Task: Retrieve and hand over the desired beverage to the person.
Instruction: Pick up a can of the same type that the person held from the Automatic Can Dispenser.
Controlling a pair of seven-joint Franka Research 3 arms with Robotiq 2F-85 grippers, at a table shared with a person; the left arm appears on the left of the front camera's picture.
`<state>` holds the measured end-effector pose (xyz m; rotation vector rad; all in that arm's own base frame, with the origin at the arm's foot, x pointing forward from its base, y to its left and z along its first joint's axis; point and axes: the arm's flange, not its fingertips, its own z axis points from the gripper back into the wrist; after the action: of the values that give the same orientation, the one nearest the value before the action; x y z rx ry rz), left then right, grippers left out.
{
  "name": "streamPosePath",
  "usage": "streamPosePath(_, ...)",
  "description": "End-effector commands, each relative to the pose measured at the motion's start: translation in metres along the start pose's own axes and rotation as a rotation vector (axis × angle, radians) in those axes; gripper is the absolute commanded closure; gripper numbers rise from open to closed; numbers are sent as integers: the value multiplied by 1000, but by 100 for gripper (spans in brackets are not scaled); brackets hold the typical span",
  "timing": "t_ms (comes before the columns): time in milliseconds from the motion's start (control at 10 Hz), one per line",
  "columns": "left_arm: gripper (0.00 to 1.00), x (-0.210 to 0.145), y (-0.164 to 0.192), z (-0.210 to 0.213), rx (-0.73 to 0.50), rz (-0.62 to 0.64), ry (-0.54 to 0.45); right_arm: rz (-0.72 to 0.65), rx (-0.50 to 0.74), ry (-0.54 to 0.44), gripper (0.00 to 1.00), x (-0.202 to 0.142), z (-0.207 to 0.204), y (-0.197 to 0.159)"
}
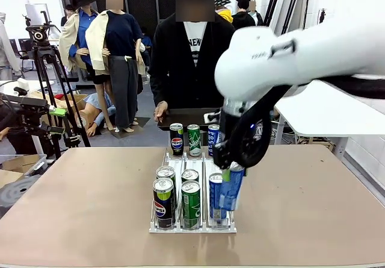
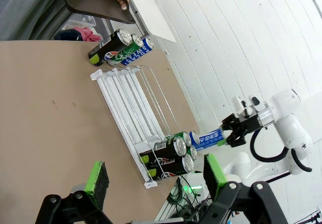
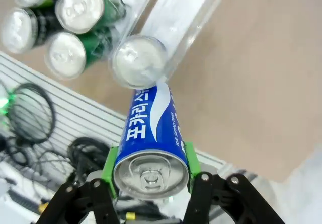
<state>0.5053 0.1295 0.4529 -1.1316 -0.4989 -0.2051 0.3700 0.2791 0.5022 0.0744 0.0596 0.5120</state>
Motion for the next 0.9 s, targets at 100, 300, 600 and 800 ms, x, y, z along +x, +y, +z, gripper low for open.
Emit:
streamPosePath(100,0,0,-1,1,2,-2,2,15,-87,-8,100,-18,53,-18)
streamPosePath(300,0,0,-1,1,2,-2,2,-5,-149,-28,100,-27,79,-17)
streamPosePath(600,0,0,-1,1,2,-2,2,-45,-148,-27,100,-39,86,-55)
streamPosePath(800,0,0,-1,1,2,-2,2,-99,-167,-20,100,-59,91,-91)
